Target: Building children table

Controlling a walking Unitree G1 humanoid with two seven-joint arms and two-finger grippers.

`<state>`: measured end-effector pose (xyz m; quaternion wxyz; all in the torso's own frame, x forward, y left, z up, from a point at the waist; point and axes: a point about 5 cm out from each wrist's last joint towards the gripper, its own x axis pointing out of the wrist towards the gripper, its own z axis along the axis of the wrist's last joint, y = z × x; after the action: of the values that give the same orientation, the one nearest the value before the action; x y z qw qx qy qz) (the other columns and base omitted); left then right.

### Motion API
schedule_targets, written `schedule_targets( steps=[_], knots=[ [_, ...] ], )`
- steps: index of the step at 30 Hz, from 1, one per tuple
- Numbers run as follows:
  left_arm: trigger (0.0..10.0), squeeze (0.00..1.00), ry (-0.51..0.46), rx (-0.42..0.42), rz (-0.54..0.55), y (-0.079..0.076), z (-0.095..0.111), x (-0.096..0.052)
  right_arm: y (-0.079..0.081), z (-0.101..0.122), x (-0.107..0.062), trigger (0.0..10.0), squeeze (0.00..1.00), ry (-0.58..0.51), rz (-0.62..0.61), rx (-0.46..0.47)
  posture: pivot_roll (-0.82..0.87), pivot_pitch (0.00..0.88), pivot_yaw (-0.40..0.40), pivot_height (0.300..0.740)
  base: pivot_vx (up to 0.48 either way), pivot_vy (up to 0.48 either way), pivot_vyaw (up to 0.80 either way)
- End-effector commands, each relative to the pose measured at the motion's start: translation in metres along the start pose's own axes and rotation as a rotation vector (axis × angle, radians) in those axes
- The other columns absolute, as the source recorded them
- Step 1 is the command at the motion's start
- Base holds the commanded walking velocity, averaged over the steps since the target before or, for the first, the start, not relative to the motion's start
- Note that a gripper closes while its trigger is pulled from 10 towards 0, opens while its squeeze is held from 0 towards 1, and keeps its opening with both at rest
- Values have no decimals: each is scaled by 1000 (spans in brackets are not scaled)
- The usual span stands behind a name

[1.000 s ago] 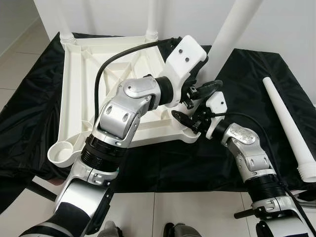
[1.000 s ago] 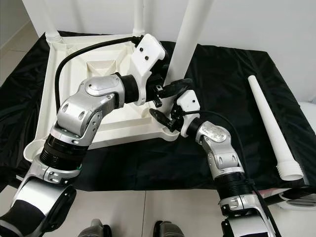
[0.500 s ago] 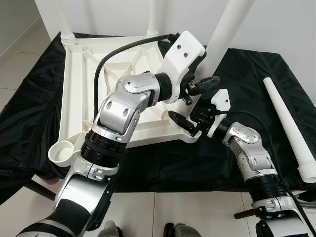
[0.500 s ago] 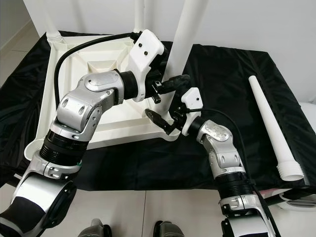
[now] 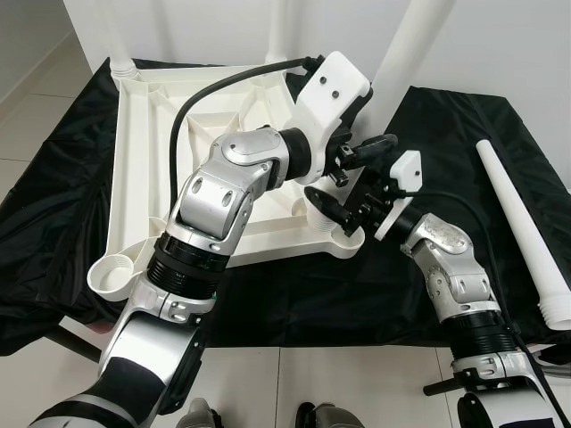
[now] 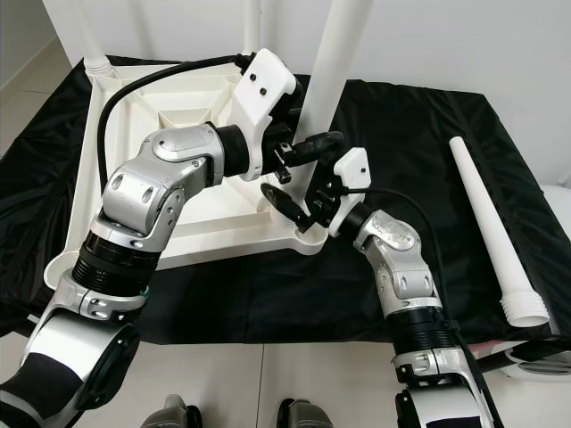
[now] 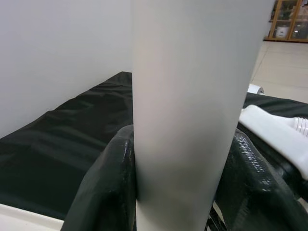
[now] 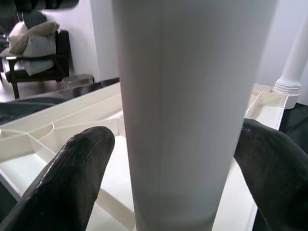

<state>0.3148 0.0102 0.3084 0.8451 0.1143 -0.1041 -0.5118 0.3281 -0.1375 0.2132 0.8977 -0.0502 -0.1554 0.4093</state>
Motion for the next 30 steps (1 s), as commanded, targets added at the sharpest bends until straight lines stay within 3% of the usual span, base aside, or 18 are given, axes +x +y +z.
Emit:
schedule_targets(
  steps=[1,5,6,7,8,9,10,11,12,14,15,28,29,30],
  knots=[
    [10000,0,-8,12,76,5,6,2,-2,4,0,10000,0,-19,-7,0,-29,86,-53,740,0,0,0],
    [10000,0,-7,13,80,6,6,2,-2,5,1,9843,0,-31,-16,22,-26,87,-53,740,0,0,0],
    [10000,0,-7,13,80,6,6,2,-2,5,1,8353,0,-33,-17,25,-26,88,-52,740,0,0,0],
    [10000,0,-7,13,80,6,6,2,-2,5,1,8353,0,-33,-17,25,-26,88,-52,740,0,0,0],
    [10000,0,-6,12,81,6,7,2,-2,5,1,5569,0,-32,-18,26,-26,88,-52,740,0,0,0],
    [10000,0,-6,12,81,6,7,2,-2,5,1,5569,0,-32,-18,26,-26,88,-52,740,0,0,0],
    [10000,0,-6,12,81,6,7,2,-2,5,1,4275,0,-32,-20,28,-26,88,-52,740,0,0,0],
    [10000,0,-6,12,81,6,7,2,-2,4,1,3804,0,-32,-23,29,-27,90,-50,740,0,0,0],
    [10000,0,-6,12,81,6,7,2,-3,5,1,1569,0,-33,-24,30,-27,90,-50,740,0,0,0],
    [10000,0,-6,11,81,7,7,2,-3,5,1,1569,0,-34,-25,31,-27,90,-49,740,0,0,0],
    [10000,0,-7,11,80,7,7,2,-3,5,1,0,0,-34,-26,31,-27,90,-50,740,0,0,0],
    [10000,0,-7,18,79,5,7,2,-5,7,1,0,0,-43,-27,34,-24,94,-51,740,0,0,0],
    [10000,0,-9,19,79,5,7,2,-5,7,1,1176,0,-41,-28,31,-24,94,-52,740,0,0,0],
    [10000,1000,-14,-6,85,6,7,1,-5,7,2,10000,0,-39,-30,28,-24,94,-52,740,0,0,0]
  ],
)
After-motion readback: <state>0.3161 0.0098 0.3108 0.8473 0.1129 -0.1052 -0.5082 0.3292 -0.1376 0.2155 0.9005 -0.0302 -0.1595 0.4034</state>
